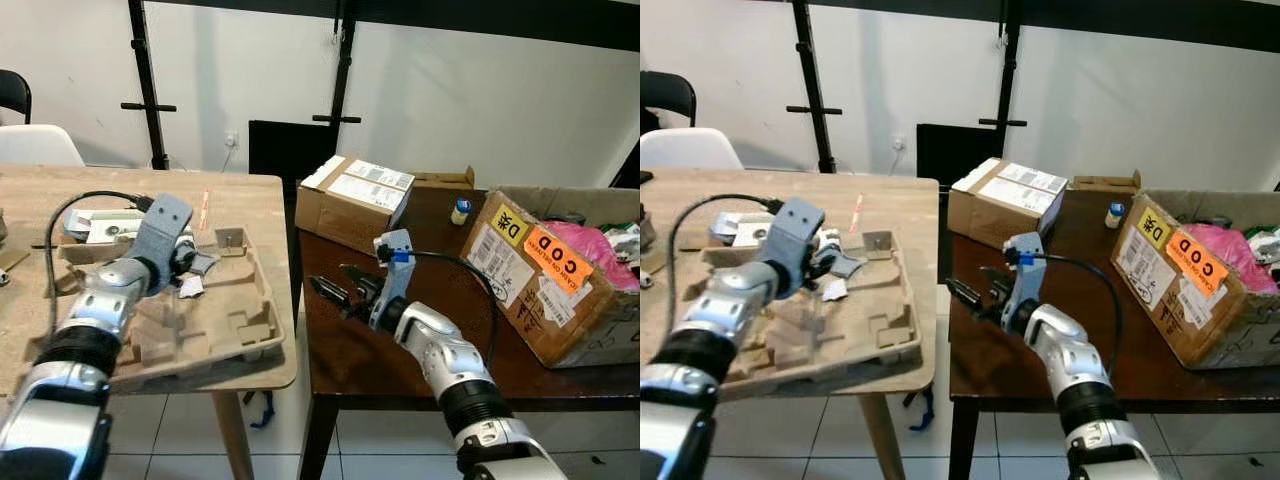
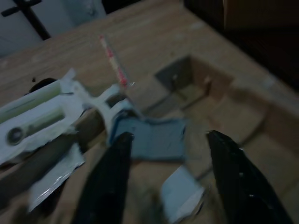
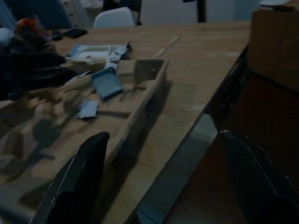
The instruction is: Picking trash to rubbish bin
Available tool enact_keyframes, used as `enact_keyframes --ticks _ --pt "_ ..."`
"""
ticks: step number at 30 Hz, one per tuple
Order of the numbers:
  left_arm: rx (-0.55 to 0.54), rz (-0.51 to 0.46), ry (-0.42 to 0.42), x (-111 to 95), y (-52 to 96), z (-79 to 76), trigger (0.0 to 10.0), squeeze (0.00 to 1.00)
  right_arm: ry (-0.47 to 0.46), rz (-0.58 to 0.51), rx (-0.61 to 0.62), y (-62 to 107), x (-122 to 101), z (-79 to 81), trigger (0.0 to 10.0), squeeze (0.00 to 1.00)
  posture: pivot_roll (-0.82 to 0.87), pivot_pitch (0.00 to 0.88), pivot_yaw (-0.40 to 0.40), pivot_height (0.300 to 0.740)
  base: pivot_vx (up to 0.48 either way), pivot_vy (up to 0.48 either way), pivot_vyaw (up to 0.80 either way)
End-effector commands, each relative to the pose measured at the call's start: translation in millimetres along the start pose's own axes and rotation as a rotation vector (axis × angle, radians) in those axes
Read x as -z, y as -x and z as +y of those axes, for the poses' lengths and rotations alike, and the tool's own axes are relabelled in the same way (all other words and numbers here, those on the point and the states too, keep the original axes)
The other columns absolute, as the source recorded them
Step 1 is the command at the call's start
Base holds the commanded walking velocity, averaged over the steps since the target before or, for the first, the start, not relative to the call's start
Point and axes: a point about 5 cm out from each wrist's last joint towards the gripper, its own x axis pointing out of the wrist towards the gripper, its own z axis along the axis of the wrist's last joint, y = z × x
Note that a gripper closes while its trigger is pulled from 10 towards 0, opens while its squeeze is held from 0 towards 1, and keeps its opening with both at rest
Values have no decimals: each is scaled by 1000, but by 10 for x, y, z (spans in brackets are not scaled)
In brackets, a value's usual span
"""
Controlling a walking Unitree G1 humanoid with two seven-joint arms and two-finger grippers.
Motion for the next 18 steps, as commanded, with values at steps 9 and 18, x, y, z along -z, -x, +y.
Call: enact_keyframes --ticks 9,18 --pt "-61 33 36 94 -42 8 10000 1000 -30 -2 58 37 152 67 10000 0 46 155 -17 740 0 0 0" --pt "-89 60 -128 158 -48 -5 10000 1000 -28 0 72 84 174 76 10000 0 26 198 -11 740 0 0 0"
